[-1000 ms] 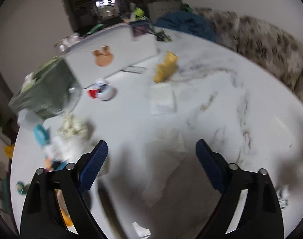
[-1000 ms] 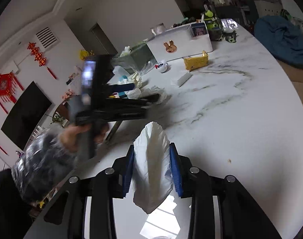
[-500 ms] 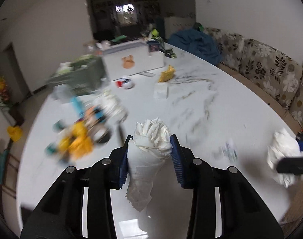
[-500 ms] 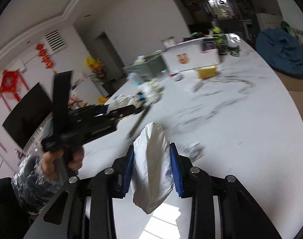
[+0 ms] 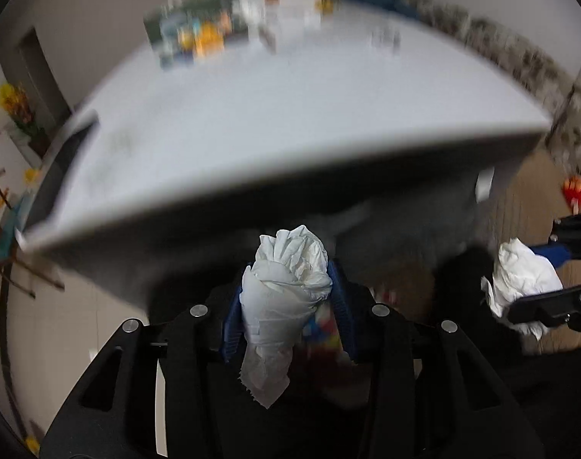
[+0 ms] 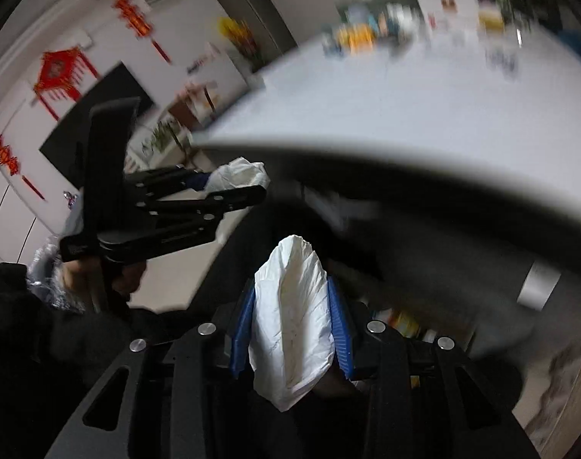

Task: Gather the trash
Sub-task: 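Drop both white tissues into the cardboard box and return to table, then grasp the brown stick with the left tool while the right grasps crumpled paper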

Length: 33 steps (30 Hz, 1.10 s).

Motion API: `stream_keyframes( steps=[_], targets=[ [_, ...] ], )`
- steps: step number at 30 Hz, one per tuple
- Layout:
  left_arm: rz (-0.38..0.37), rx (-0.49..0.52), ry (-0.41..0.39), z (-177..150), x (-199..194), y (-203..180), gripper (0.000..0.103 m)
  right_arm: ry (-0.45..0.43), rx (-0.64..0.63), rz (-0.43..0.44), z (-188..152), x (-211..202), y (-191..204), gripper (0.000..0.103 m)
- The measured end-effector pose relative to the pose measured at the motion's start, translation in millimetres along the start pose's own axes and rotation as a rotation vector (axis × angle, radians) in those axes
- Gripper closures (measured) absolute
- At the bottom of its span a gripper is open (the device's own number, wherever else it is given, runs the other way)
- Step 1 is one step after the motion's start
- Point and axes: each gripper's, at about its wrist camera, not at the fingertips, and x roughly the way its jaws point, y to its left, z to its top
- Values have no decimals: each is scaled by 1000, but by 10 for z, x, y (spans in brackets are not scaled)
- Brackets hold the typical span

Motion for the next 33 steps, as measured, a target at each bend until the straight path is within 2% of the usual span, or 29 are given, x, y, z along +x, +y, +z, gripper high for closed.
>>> stream_keyframes(
  steps=[2,4,6,8,10,18,20,23,26,28,30,33],
  targets=[
    [-29,-1,81,-74,230,-8,59,54,31,-22,-51,274,-151,56],
    [-1,-4,150,-118,498,-37,35,101,44,-67,-81,521,-300,48],
    [61,2,180,-142,662,-80,29,130,42,-95,-98,626,-359,48],
    [61,14,198,-159,729,-130,28,120,41,-95,-92,587,-362,45],
    [63,18,190,-154,718,-159,22,93,15,-91,-60,460,-314,43],
    [112,24,94,-83,411,-79,21,-68,-38,-84,219,-195,-113,30],
    [101,19,63,0,258,-44,21,-126,-66,-105,376,-420,-57,20],
    [87,2,-17,247,-88,68,21,-240,-125,-167,686,-783,58,6],
    [89,-20,-90,493,-317,157,16,-340,-167,-240,1049,-1032,33,5],
    [92,-39,-163,705,-464,251,13,-377,-178,-299,1271,-1097,-31,5],
    [121,-66,-215,949,-530,376,13,-393,-196,-375,1573,-1069,-195,5],
    [127,-135,-245,1254,-457,576,13,-326,-192,-467,2029,-779,-605,5]
  ],
)
